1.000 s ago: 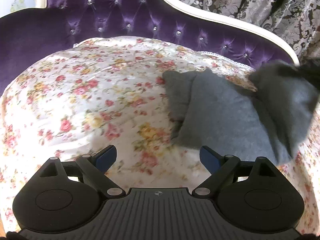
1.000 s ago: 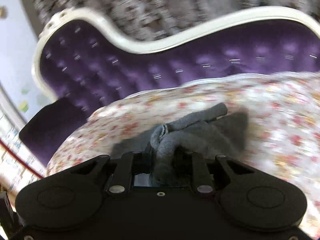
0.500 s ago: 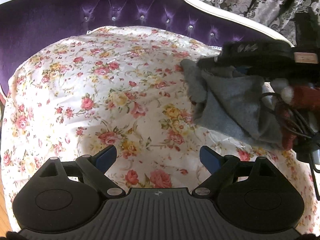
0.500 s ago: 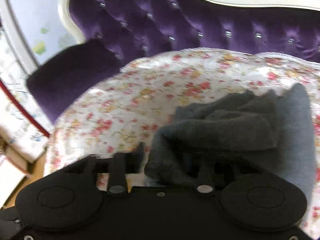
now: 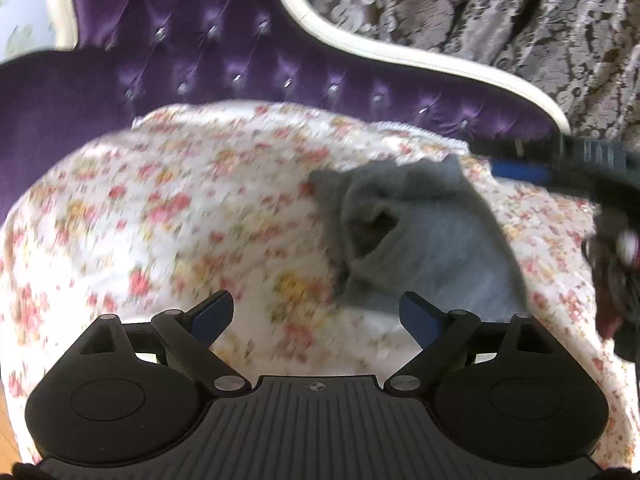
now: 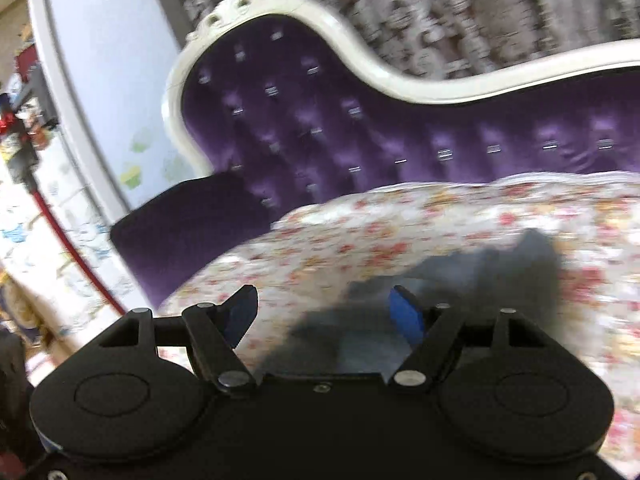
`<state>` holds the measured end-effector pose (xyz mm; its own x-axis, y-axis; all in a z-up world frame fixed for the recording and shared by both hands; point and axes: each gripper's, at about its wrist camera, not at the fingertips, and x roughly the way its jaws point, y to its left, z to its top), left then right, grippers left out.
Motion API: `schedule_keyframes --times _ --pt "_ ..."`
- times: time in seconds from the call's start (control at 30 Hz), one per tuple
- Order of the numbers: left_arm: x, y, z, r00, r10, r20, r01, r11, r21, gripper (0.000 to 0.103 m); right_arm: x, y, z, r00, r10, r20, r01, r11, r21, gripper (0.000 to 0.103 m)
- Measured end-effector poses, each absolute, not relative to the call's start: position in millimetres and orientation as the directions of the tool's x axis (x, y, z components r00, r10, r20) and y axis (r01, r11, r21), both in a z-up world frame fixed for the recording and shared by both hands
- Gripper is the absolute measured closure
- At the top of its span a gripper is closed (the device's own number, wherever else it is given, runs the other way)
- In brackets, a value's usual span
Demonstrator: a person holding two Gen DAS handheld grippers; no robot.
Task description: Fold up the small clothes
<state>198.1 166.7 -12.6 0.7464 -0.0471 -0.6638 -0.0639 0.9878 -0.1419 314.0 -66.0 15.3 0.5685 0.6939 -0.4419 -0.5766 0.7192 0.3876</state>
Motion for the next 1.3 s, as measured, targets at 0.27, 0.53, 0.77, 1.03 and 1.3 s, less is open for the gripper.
schedule_keyframes --times 0.27,0.53,0.77,1.03,1.3 --pt "239 129 13 0.794 -0.041 -0.607 0.025 0.999 -0.035 0.012 297 -113 -12 0.64 0.597 -0.483 -0.495 0.802 0.335 0.028" --pt "313 96 -11 0.75 -0.019 -0.661 0.119 0.987 0.106 0.012 282 -107 -34 0.634 0.567 -0.526 -0.524 0.815 0.247 0.028" --pt "378 130 -39 0.682 0.099 -0.725 -0.029 0.994 0.108 0.013 273 -105 -49 0.623 0.568 -0.538 -0.536 0.811 0.236 0.028" --pt "372 196 -26 0.668 0.111 -0.735 -0.177 0.984 -0.012 0.013 263 -114 -50 0.634 0.563 -0.53 -0.52 0.818 0.247 0.028" --pt "306 189 -6 0.741 -0.017 -0.671 -0.074 0.992 -0.107 0.013 249 -112 -35 0.657 0.573 -0.49 -0.545 0.81 0.216 0.028"
